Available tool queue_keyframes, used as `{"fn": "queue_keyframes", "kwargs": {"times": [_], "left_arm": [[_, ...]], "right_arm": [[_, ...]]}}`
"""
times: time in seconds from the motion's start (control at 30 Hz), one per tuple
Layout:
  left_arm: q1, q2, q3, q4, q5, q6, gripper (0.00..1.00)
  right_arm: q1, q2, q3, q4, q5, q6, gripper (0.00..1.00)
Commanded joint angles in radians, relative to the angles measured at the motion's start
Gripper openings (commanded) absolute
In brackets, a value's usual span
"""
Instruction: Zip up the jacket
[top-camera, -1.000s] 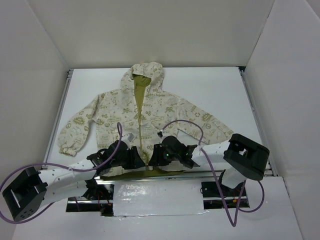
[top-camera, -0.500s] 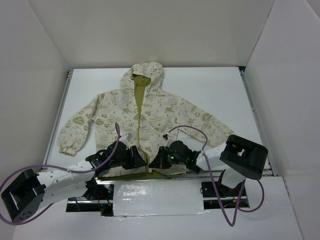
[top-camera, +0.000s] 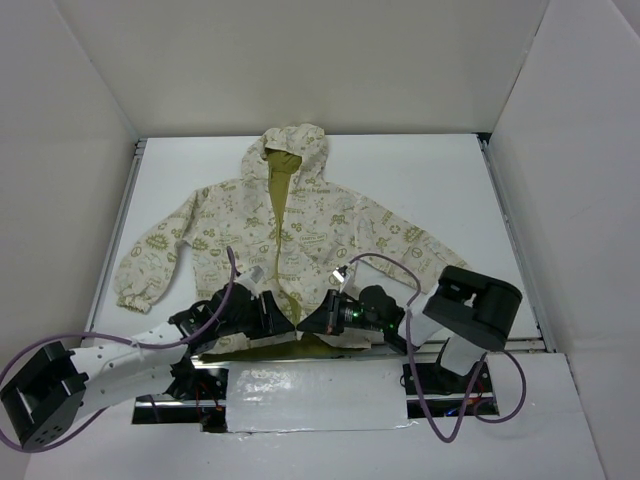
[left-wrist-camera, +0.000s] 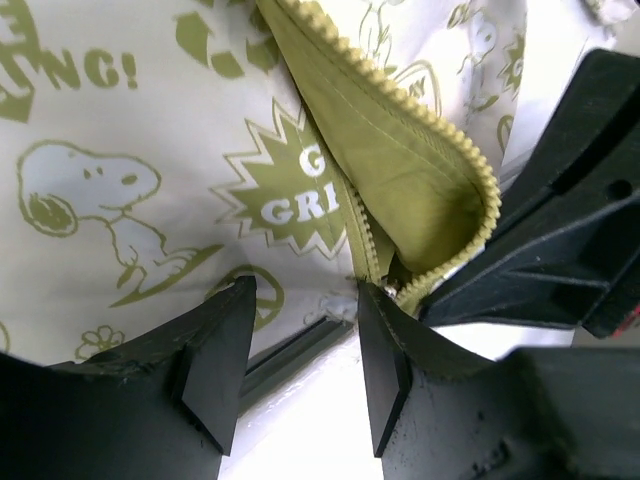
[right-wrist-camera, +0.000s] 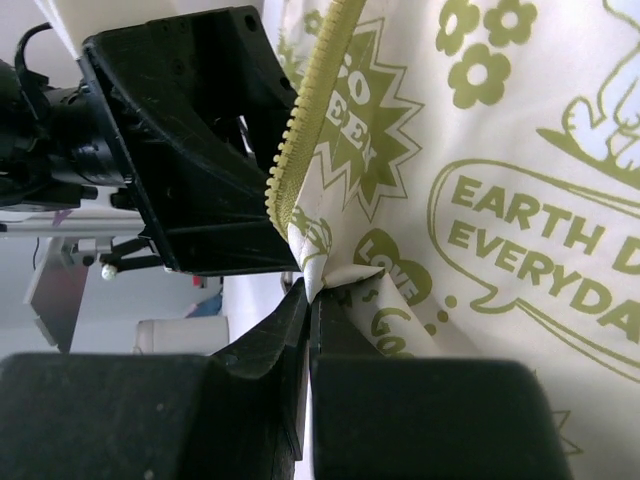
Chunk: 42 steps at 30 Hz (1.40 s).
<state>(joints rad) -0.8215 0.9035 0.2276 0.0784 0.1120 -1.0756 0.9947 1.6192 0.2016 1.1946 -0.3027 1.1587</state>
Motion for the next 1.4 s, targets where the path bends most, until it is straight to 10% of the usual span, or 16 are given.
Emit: {"fn": "queue_keyframes", "kwargs": {"times": [0.0,0.6,1.0,1.2,1.3,1.37], "left_arm": [[-0.004,0.015,-0.031,0.101,0.060,-0.033,0.57],[0.005,0.207,-0.042,0.156,0.032,-0.035,0.48],[0.005,0.308,-0.047,0.198,0.002,-0.020,0.00],[0.004,0.256,-0.019,0.077,-0.060,-0.009,0.05],[0.005,0.192,-0.033,0.034,-0.092,-0.020,0.39],[0.005,0.166,-0.039,0.041,-0.089,-0.017,0.45]], "right_arm": [[-0.005,0.068,0.004,0.261,-0.058,0.033,0.00],[-0.005,-0.059,0.021,-0.151,0.071,-0.073,0.00],[-0.005,0.045,0.016,-0.092,0.042,-0.054,0.00],[-0.005,-0.034,0.051,-0.346,0.143,-0.103,0.00],[-0.007,-0.018,0.162,-0.590,0.180,-0.151,0.02],[-0.005,0.001,0.173,-0.615,0.174,-0.154,0.04]]}}
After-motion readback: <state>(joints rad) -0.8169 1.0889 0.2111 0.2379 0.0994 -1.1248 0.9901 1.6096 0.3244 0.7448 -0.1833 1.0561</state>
